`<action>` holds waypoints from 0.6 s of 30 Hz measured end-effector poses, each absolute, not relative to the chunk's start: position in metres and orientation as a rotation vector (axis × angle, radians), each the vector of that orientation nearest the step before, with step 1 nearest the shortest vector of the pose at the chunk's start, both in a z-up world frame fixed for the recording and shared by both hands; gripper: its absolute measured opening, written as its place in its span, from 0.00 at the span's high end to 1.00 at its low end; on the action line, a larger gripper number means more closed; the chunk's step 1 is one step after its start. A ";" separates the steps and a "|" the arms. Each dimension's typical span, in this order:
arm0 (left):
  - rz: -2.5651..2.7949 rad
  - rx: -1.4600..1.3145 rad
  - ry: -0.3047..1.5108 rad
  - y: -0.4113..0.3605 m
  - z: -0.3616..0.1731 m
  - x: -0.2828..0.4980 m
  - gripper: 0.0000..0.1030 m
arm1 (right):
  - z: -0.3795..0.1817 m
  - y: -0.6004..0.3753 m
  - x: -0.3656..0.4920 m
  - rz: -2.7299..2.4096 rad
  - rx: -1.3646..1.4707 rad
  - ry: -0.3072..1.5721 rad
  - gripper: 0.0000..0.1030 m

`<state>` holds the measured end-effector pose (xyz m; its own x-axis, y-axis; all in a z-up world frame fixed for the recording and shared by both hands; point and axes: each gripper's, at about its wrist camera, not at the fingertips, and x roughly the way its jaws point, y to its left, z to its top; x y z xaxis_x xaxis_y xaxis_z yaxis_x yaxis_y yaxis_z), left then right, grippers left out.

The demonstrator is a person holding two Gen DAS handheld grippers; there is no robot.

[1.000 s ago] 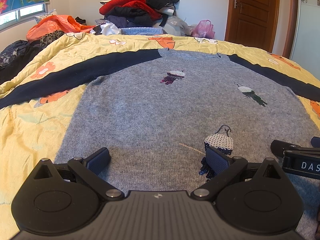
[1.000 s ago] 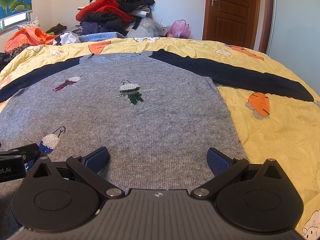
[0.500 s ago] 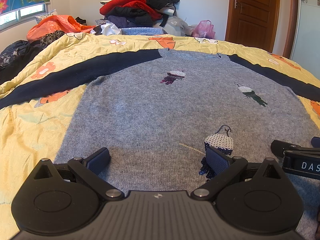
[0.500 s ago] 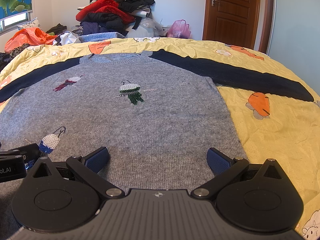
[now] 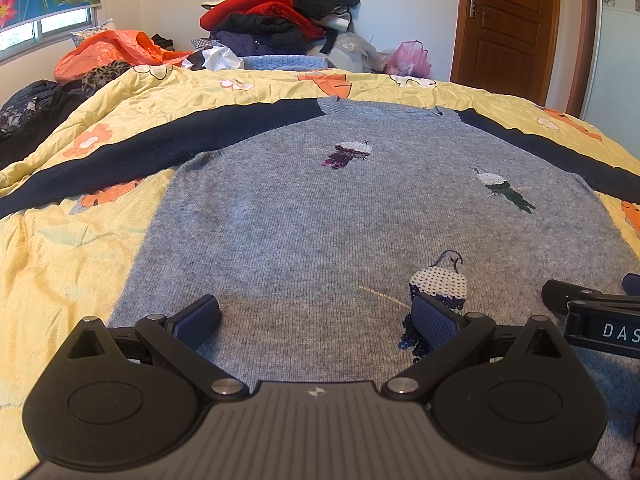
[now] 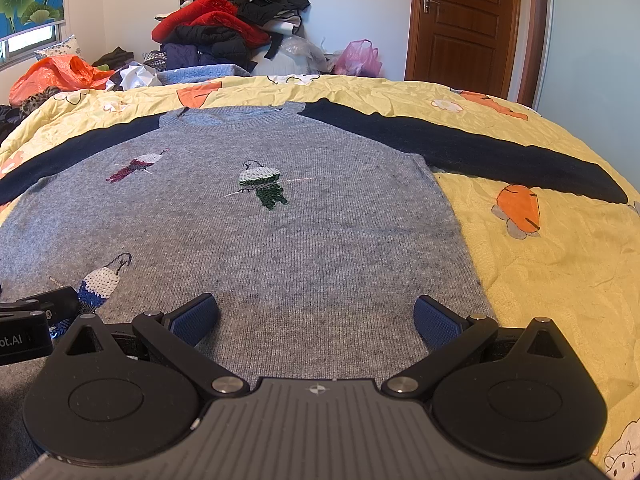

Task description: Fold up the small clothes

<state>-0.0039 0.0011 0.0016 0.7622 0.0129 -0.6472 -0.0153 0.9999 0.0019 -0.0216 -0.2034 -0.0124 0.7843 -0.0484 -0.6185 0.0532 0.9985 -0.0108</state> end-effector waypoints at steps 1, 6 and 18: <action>0.015 -0.004 0.704 0.001 0.002 -0.004 0.00 | -0.012 -0.203 -0.022 -0.055 0.007 0.667 0.00; 0.015 -0.003 0.704 0.001 0.002 -0.004 0.00 | -0.013 -0.203 -0.022 -0.055 0.007 0.667 0.00; 0.014 -0.004 0.704 0.001 0.002 -0.004 0.00 | -0.008 -0.215 -0.023 0.015 0.026 0.675 0.00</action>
<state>-0.0039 0.0013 0.0016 0.7624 0.0117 -0.6470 -0.0140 0.9999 0.0015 -0.0229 -0.2149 -0.0079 0.7805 0.0224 -0.6247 -0.0057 0.9996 0.0287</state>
